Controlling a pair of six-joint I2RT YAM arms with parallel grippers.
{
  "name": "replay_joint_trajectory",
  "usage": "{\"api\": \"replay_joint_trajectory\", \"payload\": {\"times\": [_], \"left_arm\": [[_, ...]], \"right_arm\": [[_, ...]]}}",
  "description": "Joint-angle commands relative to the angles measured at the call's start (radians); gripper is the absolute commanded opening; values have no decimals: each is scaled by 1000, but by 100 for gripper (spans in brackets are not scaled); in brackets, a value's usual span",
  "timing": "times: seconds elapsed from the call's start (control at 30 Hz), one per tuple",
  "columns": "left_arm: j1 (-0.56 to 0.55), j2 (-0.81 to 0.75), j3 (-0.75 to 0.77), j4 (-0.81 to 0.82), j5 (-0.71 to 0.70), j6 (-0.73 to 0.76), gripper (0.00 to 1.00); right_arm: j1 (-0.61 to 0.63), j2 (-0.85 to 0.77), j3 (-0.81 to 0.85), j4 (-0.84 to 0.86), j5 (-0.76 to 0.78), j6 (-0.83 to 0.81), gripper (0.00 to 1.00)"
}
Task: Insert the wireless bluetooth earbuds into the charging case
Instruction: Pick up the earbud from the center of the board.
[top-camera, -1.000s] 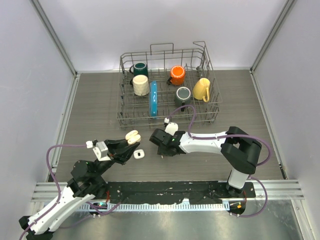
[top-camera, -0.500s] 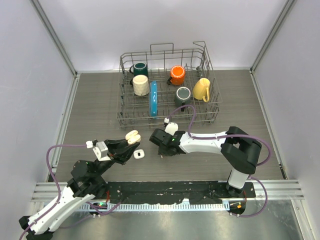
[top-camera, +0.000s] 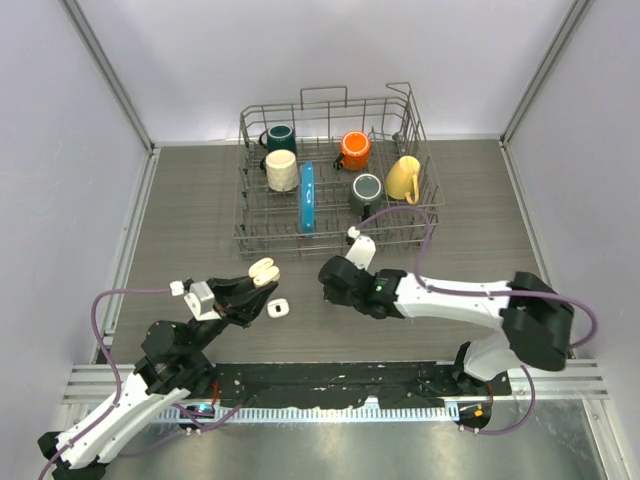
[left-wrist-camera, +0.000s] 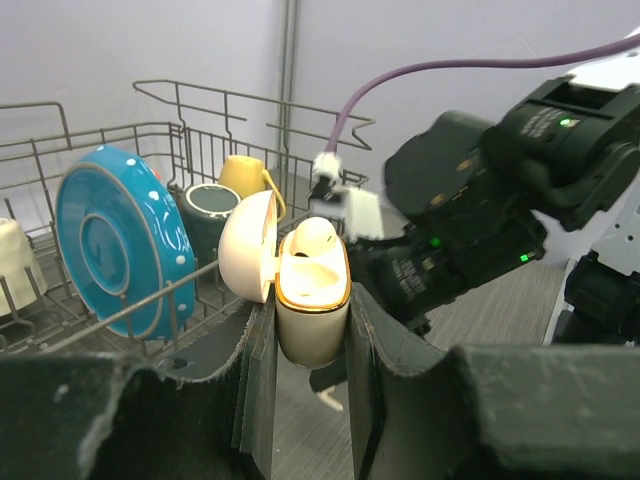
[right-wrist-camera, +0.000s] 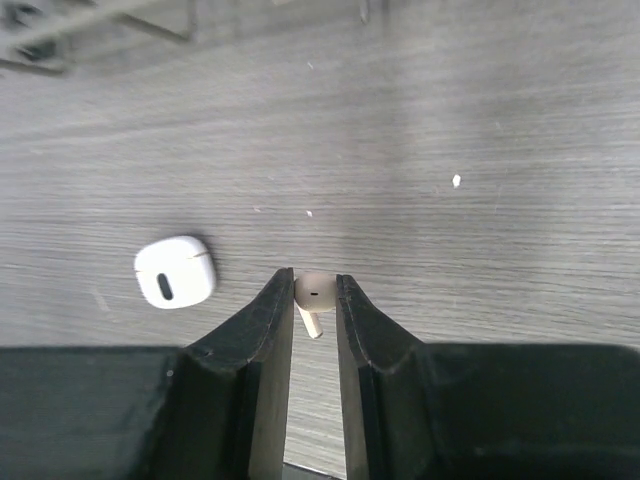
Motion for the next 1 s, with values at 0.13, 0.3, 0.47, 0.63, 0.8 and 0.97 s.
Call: {"api": "replay_joint_trajectory", "payload": {"times": [0.13,0.3,0.47,0.63,0.8,0.97], "left_arm": [[-3,57,1,138,-44,-18,0],[-2,118,1,224,-42,-32,0],[-3,210,4,302,-42,-41,0],[-3,278,6,370,-22,-47,0],[-2,312,6,406,-8,-44,0],[-3,315,4,409,8,-41,0]], "right_arm": [[99,-278,-106,174,351,-68,1],[173,-460,-212,404,491,-180,1],[288,-559,-281,729,632,-480,1],[343,-563,-318,1036,599,-717,1],[389,-510,-329,1326,524,-922,1],[434,-409,-309,1553,459,-1074,1]]}}
